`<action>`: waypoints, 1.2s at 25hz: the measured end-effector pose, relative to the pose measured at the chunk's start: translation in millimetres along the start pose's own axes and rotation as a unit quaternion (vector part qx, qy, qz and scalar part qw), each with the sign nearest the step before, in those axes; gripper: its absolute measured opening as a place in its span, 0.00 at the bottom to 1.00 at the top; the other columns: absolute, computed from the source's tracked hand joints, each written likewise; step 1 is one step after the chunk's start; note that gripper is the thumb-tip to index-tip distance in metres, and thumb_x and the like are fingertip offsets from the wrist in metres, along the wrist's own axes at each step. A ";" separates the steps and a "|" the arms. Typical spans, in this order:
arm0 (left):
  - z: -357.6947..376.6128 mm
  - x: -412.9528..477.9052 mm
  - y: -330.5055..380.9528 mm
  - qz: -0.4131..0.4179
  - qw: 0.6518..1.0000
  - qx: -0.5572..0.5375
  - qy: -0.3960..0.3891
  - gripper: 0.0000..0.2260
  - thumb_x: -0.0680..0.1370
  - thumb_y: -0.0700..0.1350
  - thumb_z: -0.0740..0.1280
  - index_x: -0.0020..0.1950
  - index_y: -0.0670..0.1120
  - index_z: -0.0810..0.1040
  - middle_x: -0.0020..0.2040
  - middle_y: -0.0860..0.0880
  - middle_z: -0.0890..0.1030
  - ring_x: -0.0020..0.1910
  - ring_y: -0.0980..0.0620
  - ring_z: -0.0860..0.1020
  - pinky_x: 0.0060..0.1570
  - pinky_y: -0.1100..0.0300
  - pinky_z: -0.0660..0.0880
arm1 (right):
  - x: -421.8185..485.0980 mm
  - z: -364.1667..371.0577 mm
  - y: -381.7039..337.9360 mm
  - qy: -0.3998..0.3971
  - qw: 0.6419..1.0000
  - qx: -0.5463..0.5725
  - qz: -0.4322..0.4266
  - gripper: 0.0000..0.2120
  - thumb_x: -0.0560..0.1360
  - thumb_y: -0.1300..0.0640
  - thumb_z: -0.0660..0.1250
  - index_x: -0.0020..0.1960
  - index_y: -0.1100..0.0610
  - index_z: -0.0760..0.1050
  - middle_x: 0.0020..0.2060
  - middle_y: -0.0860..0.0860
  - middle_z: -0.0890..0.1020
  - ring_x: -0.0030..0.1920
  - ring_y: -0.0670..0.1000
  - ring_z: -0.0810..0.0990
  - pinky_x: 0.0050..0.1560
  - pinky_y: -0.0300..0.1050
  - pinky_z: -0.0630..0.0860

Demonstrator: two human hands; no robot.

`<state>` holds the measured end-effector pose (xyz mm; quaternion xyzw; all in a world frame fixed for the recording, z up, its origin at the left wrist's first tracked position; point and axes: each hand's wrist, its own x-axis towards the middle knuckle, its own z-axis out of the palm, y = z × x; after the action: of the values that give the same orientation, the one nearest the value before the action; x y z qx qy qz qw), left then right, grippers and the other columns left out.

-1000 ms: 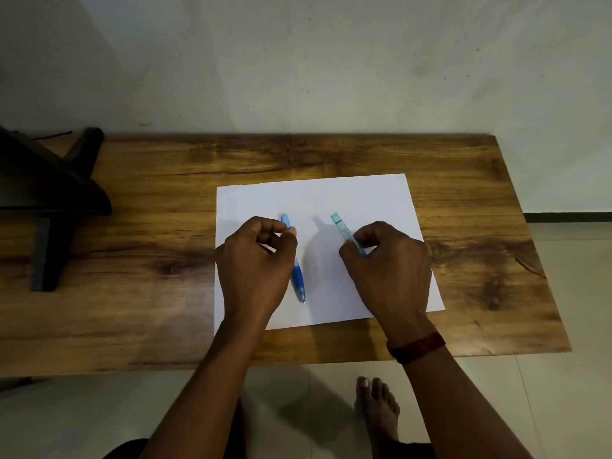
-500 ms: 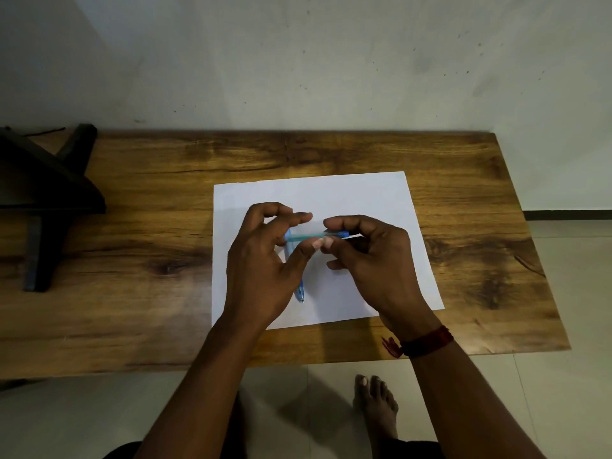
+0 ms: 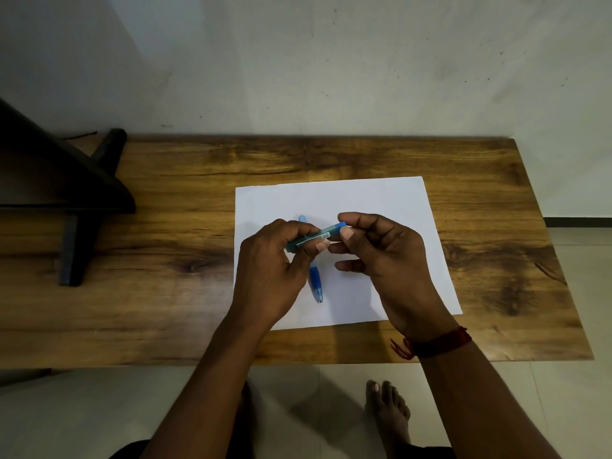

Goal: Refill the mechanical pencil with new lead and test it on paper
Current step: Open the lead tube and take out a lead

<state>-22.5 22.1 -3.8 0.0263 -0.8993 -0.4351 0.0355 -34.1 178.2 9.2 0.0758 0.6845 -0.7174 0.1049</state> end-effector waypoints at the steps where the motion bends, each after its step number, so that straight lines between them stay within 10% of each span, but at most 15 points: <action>1: -0.8 0.2 -0.8 -0.009 1.000 -0.003 -0.003 0.12 0.73 0.50 0.70 0.54 0.47 0.82 0.51 0.50 0.83 0.44 0.57 0.77 0.43 0.69 0.73 | -0.3 0.2 -0.2 -0.001 1.000 0.009 0.009 0.09 0.75 0.62 0.67 0.50 0.49 0.80 0.45 0.47 0.85 0.44 0.48 0.86 0.39 0.38 0.81; 10: 2.8 -4.6 5.7 0.049 0.998 0.032 -0.027 0.16 0.74 0.55 0.64 0.52 0.46 0.83 0.47 0.48 0.85 0.41 0.58 0.75 0.46 0.74 0.69 | -0.2 3.0 7.3 0.022 0.987 -0.151 -0.042 0.07 0.77 0.59 0.65 0.48 0.48 0.77 0.42 0.44 0.81 0.39 0.44 0.82 0.31 0.32 0.77; 16: -12.6 1.7 -1.0 0.008 0.999 -0.009 0.042 0.11 0.75 0.53 0.66 0.51 0.49 0.82 0.41 0.59 0.80 0.38 0.66 0.78 0.40 0.79 0.70 | 8.2 -34.5 -1.1 0.147 0.987 -0.053 -0.025 0.05 0.78 0.60 0.65 0.50 0.53 0.80 0.43 0.47 0.83 0.38 0.46 0.82 0.29 0.39 0.76; 21: -4.8 -0.3 3.2 -0.025 0.998 -0.061 0.013 0.10 0.74 0.55 0.65 0.49 0.52 0.80 0.39 0.62 0.80 0.42 0.64 0.80 0.41 0.77 0.73 | 8.3 -43.3 10.4 0.226 0.903 -0.340 -0.134 0.05 0.74 0.60 0.71 0.49 0.56 0.83 0.46 0.50 0.84 0.39 0.44 0.79 0.42 0.28 0.72; 25: -3.9 0.6 -0.4 -0.035 0.997 -0.070 0.018 0.07 0.75 0.53 0.67 0.49 0.53 0.80 0.40 0.59 0.83 0.40 0.61 0.82 0.43 0.66 0.79 | 8.6 -45.6 23.1 0.206 0.840 -0.475 -0.164 0.06 0.73 0.61 0.71 0.49 0.56 0.83 0.45 0.53 0.85 0.39 0.52 0.81 0.41 0.42 0.76; 30: -4.4 2.7 -0.3 -0.047 0.995 -0.082 0.020 0.07 0.76 0.49 0.69 0.53 0.50 0.81 0.47 0.56 0.83 0.45 0.57 0.82 0.47 0.57 0.81 | 8.1 -41.5 27.2 0.213 0.858 -0.441 -0.157 0.08 0.72 0.63 0.73 0.51 0.59 0.82 0.45 0.56 0.84 0.38 0.49 0.80 0.40 0.32 0.69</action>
<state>-24.8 18.2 -1.2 0.0743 -0.8575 -0.5079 0.0353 -36.4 218.1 -21.2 0.0641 0.9376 -0.3139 -0.1354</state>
